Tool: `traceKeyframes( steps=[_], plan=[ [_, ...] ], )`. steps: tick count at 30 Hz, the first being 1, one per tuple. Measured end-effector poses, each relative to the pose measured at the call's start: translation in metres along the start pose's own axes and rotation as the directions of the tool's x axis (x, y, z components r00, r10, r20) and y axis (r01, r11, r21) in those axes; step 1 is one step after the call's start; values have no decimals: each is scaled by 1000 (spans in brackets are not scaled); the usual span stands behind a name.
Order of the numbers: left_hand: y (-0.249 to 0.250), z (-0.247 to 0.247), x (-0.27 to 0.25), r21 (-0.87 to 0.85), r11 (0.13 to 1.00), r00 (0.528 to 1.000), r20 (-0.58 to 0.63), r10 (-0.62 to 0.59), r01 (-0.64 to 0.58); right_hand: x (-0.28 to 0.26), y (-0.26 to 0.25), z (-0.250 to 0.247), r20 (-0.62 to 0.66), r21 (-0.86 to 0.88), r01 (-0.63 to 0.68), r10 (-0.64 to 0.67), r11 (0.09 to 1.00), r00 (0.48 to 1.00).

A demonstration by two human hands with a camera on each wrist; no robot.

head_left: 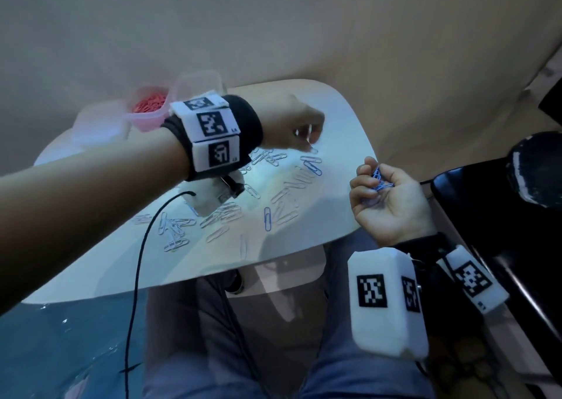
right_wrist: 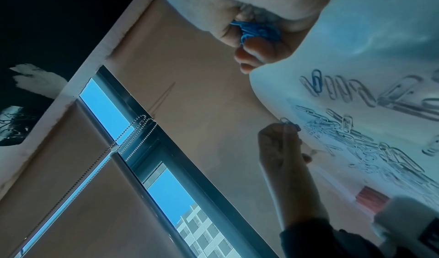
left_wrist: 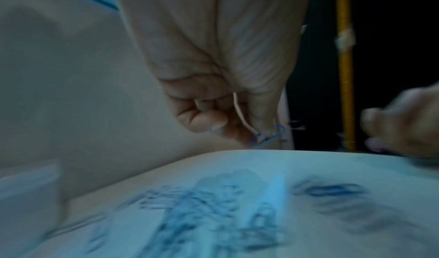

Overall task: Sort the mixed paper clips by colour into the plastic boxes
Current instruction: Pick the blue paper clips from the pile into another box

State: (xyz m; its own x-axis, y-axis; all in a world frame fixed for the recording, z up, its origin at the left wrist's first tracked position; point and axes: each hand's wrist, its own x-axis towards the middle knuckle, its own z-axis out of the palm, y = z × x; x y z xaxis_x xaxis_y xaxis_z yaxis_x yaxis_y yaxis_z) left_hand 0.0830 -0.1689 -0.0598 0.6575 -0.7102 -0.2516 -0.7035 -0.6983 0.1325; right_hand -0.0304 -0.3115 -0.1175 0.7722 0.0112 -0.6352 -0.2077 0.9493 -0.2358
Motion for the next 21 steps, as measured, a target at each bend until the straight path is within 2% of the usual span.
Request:
traceKeyframes(
  steps=[6,11,16,18,21],
  plan=[
    [16,21,8,33,995,990,108,86,-90,-2,1,-1,10,-18,19,-19,1000,1000],
    [17,27,9,99,994,991,129,27,-40,-2,0,-3,0,-35,25,-25,999,1000],
    [22,25,16,107,993,964,253,-80,55,-2,6,-1,13,-60,22,-21,998,1000],
    [25,26,15,134,990,964,257,-66,32,-3,6,0,22,-69,29,-27,997,999],
    [27,31,12,176,984,981,193,-16,-18,-2,5,0,29,-78,43,-41,996,999]
  ],
)
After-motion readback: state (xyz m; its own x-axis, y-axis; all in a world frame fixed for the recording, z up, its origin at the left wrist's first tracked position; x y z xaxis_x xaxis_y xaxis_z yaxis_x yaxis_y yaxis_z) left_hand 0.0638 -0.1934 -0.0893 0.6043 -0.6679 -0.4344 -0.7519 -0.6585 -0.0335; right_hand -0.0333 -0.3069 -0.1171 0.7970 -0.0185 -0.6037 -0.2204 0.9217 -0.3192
